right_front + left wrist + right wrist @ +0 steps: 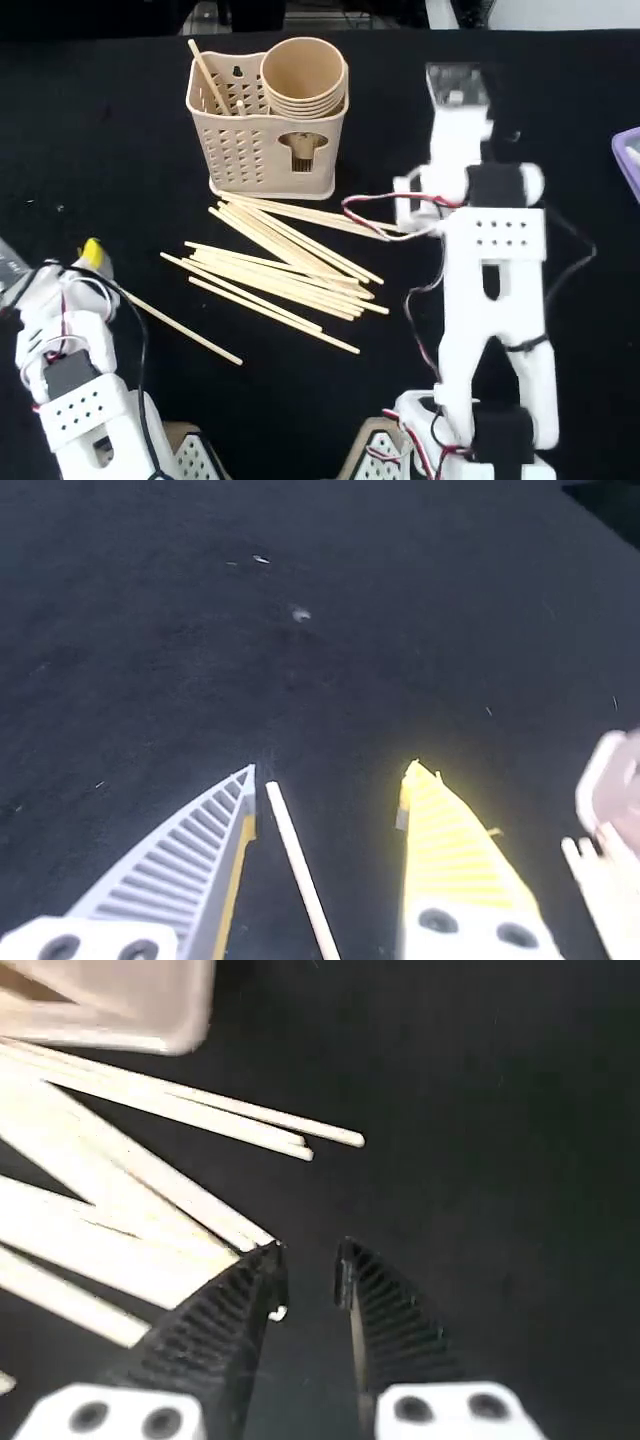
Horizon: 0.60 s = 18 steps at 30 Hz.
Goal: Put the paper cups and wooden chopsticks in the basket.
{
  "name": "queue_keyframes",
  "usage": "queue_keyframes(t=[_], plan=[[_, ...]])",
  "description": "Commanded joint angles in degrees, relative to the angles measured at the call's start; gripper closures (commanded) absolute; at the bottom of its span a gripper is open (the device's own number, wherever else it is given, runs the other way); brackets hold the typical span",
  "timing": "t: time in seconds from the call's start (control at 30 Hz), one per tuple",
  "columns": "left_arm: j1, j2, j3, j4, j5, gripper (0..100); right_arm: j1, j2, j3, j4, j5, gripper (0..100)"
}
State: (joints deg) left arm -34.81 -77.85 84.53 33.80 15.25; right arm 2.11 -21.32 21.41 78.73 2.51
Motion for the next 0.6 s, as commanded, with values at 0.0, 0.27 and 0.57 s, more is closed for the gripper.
queue_keyframes(t=[0.0, 0.27, 0.57], plan=[[5.3, -0.6, -1.5, 1.7, -5.9, 76, 2.6, -5.7, 19.7, -18.9, 1.8, 94.3], [12.8, -0.1, -11.8, 16.8, -16.3, 76, 5.5, -14.5, 42.2, -43.3, 0.4, 98.4], [12.8, 1.3, -13.4, 24.8, -25.1, 76, 5.5, -15.1, 50.8, -54.9, 1.0, 98.4]])
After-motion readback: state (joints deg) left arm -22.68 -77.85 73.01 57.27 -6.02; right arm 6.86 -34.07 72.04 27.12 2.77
